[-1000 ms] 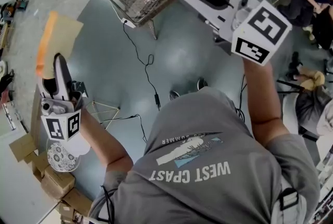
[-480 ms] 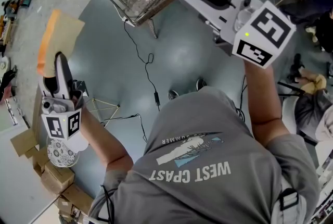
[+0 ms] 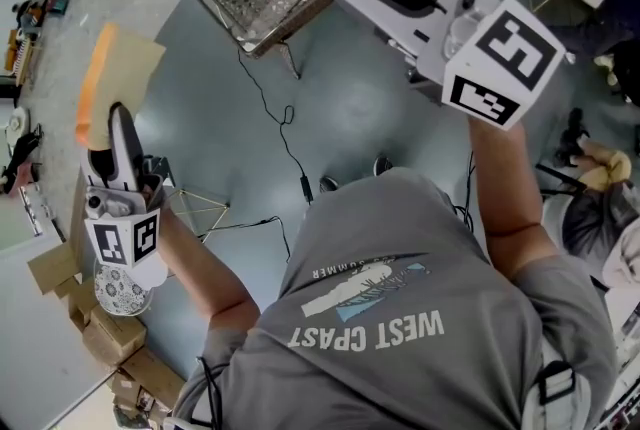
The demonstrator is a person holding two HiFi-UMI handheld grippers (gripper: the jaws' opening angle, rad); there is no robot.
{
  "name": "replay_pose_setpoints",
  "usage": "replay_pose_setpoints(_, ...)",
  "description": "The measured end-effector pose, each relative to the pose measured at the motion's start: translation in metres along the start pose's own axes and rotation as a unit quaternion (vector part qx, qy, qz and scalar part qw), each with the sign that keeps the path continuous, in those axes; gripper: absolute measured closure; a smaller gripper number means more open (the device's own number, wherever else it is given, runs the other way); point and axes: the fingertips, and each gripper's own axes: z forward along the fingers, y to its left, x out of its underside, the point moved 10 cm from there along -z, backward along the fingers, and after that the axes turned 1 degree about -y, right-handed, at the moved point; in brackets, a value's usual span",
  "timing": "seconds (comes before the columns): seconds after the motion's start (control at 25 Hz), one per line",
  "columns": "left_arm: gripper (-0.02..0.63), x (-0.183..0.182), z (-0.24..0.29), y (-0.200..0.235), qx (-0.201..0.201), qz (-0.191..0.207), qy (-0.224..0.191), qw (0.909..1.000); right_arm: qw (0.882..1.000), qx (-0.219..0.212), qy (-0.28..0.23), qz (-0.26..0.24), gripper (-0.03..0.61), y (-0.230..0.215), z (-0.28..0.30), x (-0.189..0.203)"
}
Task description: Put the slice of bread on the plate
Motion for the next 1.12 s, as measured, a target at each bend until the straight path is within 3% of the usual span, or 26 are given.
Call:
replay_pose_setpoints(0.36, 0.512, 0.011, 0.021, -0.002, 0.002, -0.001, 0.01, 0.9999, 1.0, -0.006, 0.007, 0.007, 0.57, -0.023, 0.007, 0.009)
replay_pose_setpoints(0.92, 0.512, 0.062, 0.019, 0.082, 0.033, -0.007, -0.005, 0.9994, 0.999, 0.031, 0.012, -0.001, 0.57, -0.01, 0.086, 0.026)
replay_pose_setpoints(1.12, 0.512, 0.07, 0.032, 0.126, 0.041, -0.015, -0.01, 0.999, 0.999, 0.042, 0.018, -0.002, 0.569, -0.017, 0.127, 0.015)
